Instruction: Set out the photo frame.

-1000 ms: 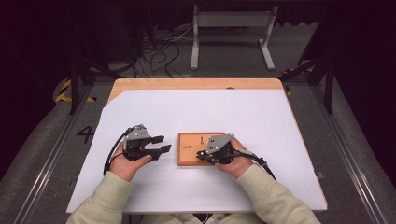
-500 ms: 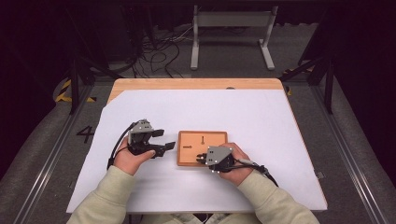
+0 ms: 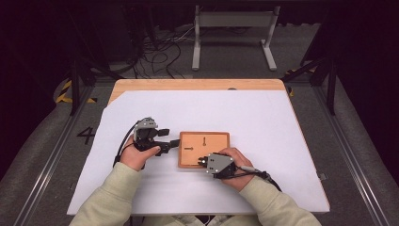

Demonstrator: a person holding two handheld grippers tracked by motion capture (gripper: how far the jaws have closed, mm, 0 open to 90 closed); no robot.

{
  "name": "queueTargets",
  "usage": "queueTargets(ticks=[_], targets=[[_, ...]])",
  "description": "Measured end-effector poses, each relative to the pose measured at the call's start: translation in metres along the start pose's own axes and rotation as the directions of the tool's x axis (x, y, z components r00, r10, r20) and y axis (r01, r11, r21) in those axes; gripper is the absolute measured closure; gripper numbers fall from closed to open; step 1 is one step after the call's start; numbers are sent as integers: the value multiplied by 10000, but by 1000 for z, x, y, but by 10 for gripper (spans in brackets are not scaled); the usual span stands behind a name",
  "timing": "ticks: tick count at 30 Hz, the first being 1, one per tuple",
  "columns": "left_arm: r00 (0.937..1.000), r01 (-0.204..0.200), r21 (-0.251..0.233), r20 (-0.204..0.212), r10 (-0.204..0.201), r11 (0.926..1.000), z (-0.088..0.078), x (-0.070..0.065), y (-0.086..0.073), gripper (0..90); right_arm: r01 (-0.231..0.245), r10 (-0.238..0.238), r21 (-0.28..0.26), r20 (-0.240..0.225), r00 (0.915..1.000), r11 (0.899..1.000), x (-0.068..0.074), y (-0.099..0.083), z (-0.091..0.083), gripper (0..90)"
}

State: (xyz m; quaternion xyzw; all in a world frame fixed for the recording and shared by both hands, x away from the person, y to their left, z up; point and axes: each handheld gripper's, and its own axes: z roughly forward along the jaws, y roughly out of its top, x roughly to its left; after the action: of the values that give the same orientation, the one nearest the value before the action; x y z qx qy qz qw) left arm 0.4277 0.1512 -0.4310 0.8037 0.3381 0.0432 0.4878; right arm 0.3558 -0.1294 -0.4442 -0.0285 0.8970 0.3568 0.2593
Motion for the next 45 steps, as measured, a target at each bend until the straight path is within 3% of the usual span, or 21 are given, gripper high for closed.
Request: queueTargets(ticks=[4,5,9,16,19,23,33,45], targets=[[10000,3,-10,23,-3,10000,4,-1,2,277,203,-204,54,148,9997,9998,3,1,-1,845],[9999,-136,230,-21,136,9996,5,-2,4,269,258,-260,78,164,9995,9996,3,1,-1,845],[9994,-351,184,-9,351,9992,8,-6,12,252,288,-289,64,231,9993,9996,5,1,-1,845],[9999,-136,413,104,132,9991,22,-2,11,240,290,-292,59,267,9992,9996,6,1,-1,845],[9992,250,528,288,-265,9983,26,0,10,225,351,-353,75,288,9990,9994,6,1,-1,845],[9975,408,736,542,-448,9965,32,1,10,220,373,-375,86,288,9989,9993,7,1,-2,845],[9934,256,1323,1070,-400,9909,51,-3,13,201,438,-439,67,304,9986,9990,7,1,-2,845],[9885,239,1481,1445,-455,9887,59,-5,12,207,539,-541,64,323,9980,9985,7,1,-2,845]])
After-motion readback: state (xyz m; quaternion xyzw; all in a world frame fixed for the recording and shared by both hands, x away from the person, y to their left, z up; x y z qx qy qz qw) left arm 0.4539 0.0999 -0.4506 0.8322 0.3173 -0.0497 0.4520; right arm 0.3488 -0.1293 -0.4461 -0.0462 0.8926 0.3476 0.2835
